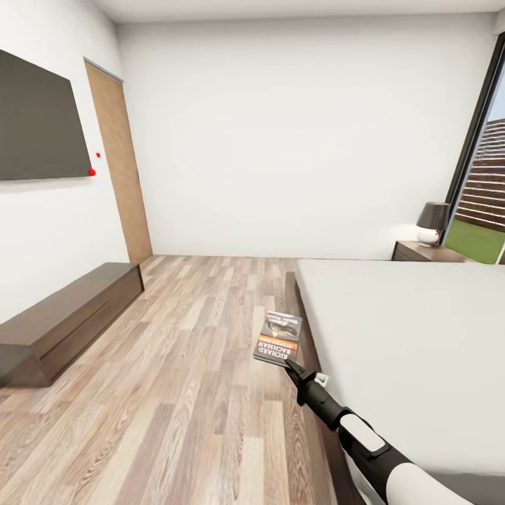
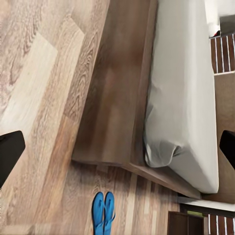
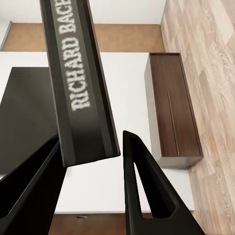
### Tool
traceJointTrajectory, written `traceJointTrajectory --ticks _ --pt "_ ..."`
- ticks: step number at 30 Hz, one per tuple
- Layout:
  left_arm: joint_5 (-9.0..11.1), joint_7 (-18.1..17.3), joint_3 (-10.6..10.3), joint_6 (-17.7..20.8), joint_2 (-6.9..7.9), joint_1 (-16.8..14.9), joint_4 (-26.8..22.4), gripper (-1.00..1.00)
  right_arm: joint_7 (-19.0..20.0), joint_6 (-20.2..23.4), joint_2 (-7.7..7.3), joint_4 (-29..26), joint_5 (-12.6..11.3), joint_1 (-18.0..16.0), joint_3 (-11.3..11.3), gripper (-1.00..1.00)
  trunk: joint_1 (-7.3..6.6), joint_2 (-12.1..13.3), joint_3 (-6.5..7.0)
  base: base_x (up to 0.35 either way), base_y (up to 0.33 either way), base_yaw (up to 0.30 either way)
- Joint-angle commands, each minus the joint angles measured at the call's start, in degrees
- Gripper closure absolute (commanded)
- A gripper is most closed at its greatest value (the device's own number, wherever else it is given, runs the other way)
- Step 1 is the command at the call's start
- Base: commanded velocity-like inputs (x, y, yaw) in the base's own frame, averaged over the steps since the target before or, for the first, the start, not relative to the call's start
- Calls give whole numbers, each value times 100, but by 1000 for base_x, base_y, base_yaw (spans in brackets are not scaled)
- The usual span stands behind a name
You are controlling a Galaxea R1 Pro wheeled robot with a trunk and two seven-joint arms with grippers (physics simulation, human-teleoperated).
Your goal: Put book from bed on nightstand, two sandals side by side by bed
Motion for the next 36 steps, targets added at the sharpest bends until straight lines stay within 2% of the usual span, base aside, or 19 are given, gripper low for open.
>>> traceJointTrajectory --ticks 1,36 --pt "-10 -19 31 60 1 -3 1 -100 13 24 -5 3 -63 -5 33 100 0 -3 -6 95 93 0" --pt "-10 -19 31 60 9 -3 1 -100 4 23 1 11 -62 -5 41 100 0 -3 -6 100 93 0"
